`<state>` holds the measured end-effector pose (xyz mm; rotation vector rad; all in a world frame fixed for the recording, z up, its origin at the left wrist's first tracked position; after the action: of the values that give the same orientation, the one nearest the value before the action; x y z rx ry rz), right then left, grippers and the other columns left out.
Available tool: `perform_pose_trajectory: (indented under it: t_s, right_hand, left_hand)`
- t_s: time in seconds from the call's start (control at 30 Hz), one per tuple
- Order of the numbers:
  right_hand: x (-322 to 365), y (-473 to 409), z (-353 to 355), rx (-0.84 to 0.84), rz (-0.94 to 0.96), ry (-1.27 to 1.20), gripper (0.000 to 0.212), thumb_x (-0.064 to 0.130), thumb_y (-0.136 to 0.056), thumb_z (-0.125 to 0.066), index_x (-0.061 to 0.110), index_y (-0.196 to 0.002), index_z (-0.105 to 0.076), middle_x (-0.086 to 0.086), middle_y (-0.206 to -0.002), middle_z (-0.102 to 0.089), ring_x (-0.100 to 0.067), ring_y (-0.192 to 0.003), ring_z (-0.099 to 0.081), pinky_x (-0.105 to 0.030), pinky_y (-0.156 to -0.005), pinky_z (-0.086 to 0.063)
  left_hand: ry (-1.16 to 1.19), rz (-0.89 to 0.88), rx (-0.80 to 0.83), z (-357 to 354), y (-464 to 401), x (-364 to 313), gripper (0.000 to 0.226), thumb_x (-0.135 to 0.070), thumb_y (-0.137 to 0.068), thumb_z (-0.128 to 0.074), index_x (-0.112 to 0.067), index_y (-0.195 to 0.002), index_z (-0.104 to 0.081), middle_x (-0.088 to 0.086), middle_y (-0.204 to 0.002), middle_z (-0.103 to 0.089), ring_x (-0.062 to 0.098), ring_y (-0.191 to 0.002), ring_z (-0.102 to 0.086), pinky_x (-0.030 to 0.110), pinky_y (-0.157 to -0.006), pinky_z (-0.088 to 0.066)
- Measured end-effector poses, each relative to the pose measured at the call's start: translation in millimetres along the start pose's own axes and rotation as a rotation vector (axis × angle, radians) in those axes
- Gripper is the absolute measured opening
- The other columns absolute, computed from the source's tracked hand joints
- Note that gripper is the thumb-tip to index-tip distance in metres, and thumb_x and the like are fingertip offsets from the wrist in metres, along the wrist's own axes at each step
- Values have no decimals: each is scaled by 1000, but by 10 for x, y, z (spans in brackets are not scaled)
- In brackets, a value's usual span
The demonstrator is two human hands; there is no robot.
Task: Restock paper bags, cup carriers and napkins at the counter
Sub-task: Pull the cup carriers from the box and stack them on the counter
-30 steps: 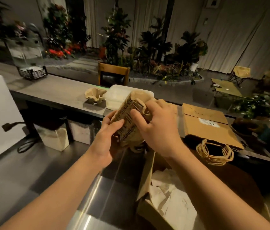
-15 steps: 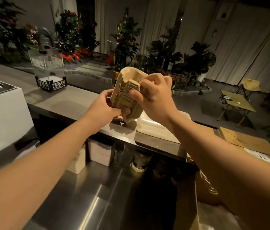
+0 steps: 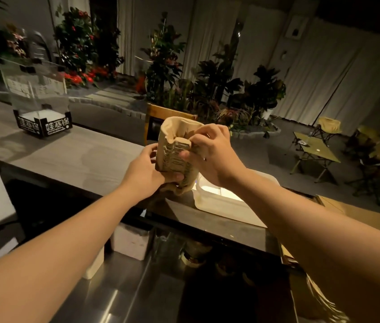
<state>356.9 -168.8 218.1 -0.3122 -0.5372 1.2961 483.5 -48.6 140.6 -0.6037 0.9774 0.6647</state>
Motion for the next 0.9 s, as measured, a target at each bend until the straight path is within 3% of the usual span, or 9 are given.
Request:
perform_pose_trajectory:
  t_s: [0.17, 0.23, 0.3, 0.37, 0.43, 0.57, 0.67, 0.8, 0.9]
  right_hand:
    - [42, -120, -101, 159, 28, 86, 33, 55, -93, -62, 26, -109, -70, 1, -123, -50, -20, -122, -28, -35, -105, -36]
    - [55, -135, -91, 179, -16, 57, 35, 62, -95, -52, 31, -100, -67, 3, -118, -49, -18, -120, -27, -35, -100, -34]
    - [33, -145, -95, 118, -77, -20, 40, 64, -97, -46, 30, -104, -67, 3, -121, -46, -17, -124, -27, -34, -101, -32]
    - [3, -146, -170, 88, -169, -106, 48, 62, -99, -44, 27, -127, -62, 1, -138, -40, -19, -135, -25, -36, -110, -31]
    - [6, -130, -292, 86, -272, -244, 55, 62, -99, -43, 28, -141, -53, 0, -152, -30, -19, -143, -27, -39, -114, -34]
    - [211, -164, -503, 7, -342, -326, 51, 66, -96, -42, 36, -137, -53, 4, -151, -28, -25, -136, -37, -40, -109, -38]
    - [344, -245, -599, 36, -337, -312, 58, 70, -94, -41, 35, -139, -50, 5, -153, -24, -31, -138, -37, -46, -113, -37]
    - [258, -278, -555, 86, -281, -308, 62, 64, -97, -46, 28, -148, -46, 7, -156, -22, -21, -137, -38, -35, -108, -39]
    - [285, -276, -587, 53, -272, -286, 60, 66, -96, -46, 30, -144, -48, 9, -150, -25, -20, -129, -44, -36, -104, -44]
  left_hand:
    - [121, -42, 29, -61, -46, 223, 98, -63, -63, -87, -32, -145, -43, -6, -142, -47, 21, -136, -45, 49, -110, -47]
    - [270, -121, 46, -74, -54, 185, 95, -81, -63, -73, -46, -145, -41, -8, -148, -44, 16, -138, -43, 49, -110, -46]
    - [381, -164, 51, -87, -67, 67, 89, -88, -67, -61, -53, -146, -37, -11, -149, -45, 14, -138, -43, 46, -110, -43]
    - [451, -146, 47, -123, -123, -28, 91, -86, -72, -53, -47, -151, -33, -14, -143, -49, 15, -134, -47, 45, -109, -41]
    - [433, -129, 3, -135, -162, -105, 75, -84, -78, -46, -47, -142, -41, -15, -131, -55, 14, -125, -52, 46, -107, -45]
    - [468, -95, -72, 29, -285, -27, 45, -75, -80, -48, -50, -117, -55, -10, -122, -61, 17, -118, -57, 54, -107, -46]
    - [495, -91, -126, 133, -360, 137, 54, -79, -73, -49, -51, -118, -59, -4, -126, -63, 21, -120, -59, 52, -105, -48]
    - [425, -152, -299, 52, -266, 163, 65, -68, -85, -39, -34, -139, -53, -19, -110, -58, 3, -104, -56, 23, -80, -45]
    - [452, -135, -281, 58, -312, 203, 74, -75, -79, -39, -34, -139, -53, -10, -116, -62, 11, -108, -59, 29, -84, -48]
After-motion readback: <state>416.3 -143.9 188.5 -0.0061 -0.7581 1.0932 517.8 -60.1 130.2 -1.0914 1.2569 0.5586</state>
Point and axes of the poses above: each hand's wrist, its own y-axis away from the middle knuckle, its own z-axis out of the back of the hand, x = y × z, the point moved 3 cm from there along -y, towards the middle knuckle
